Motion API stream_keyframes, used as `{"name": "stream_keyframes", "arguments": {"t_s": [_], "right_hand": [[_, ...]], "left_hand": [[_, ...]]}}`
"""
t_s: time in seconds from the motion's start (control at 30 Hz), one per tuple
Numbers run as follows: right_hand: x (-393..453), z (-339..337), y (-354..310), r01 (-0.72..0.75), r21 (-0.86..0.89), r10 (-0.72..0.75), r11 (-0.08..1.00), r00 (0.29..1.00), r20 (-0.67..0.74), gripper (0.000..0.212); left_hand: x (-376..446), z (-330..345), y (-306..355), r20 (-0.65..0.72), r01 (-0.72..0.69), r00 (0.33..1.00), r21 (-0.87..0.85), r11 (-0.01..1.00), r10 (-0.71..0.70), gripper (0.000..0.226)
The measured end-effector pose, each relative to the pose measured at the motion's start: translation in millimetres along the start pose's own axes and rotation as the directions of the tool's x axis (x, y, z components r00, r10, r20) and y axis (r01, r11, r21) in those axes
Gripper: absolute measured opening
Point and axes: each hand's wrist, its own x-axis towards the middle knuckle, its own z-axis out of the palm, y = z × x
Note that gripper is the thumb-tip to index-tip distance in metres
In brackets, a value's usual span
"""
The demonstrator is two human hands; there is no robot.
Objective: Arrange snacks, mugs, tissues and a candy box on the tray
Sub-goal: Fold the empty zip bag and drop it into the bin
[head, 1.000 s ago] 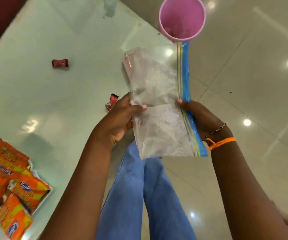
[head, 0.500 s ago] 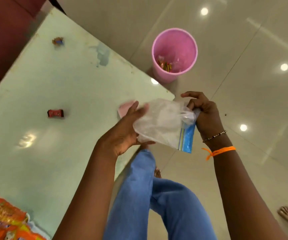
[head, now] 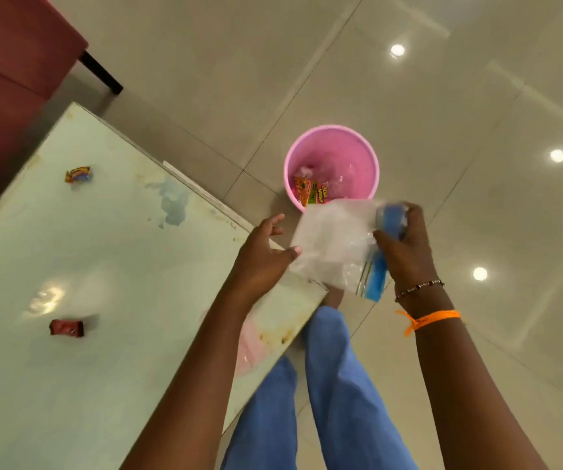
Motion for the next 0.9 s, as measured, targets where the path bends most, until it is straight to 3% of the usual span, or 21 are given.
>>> {"name": "stream_keyframes", "arguments": {"t_s": [0.17,0.4,0.5,0.57,0.63,0.8,0.9], "right_hand": [[80,14,-9,0.15,-0.309,-0.199,0.939,0.97,-0.136,0.043],[167,65,24,0.211,-0.606,-0.256,0.767,0.967,0.012,0.051],[190,86,44,0.209,-0.754,-0.075,0.622,0.975,0.208,0.063],[198,95,50,0.19,-0.734,0.104,0.652,0.937,0.335,0.059],[200,98,48,0.176,-0.706,0.163,0.686,0.909,0.384,0.045],[169,96,25,0.109,-0.593,0.077,0.798,0.957,0.28,0.025],[124,98,1,0.106,-0.445,0.043,0.889,0.949,0.312,0.014]], "left_hand": [[45,3,22,-0.061,0.102,0.992,-0.121,0.987,-0.11,0.032],[92,25,20,-0.061,0.17,0.98,-0.233,0.958,-0.189,0.028],[99,30,12,-0.062,0.189,0.975,-0.277,0.942,-0.214,0.029],[101,30,9,-0.055,0.206,0.971,-0.301,0.931,-0.232,0.03],[100,28,9,-0.06,0.206,0.97,-0.308,0.929,-0.235,0.032],[82,16,11,-0.144,0.149,0.967,-0.349,0.925,-0.21,0.028],[56,5,10,-0.201,0.086,0.962,-0.418,0.904,-0.185,0.027]]}}
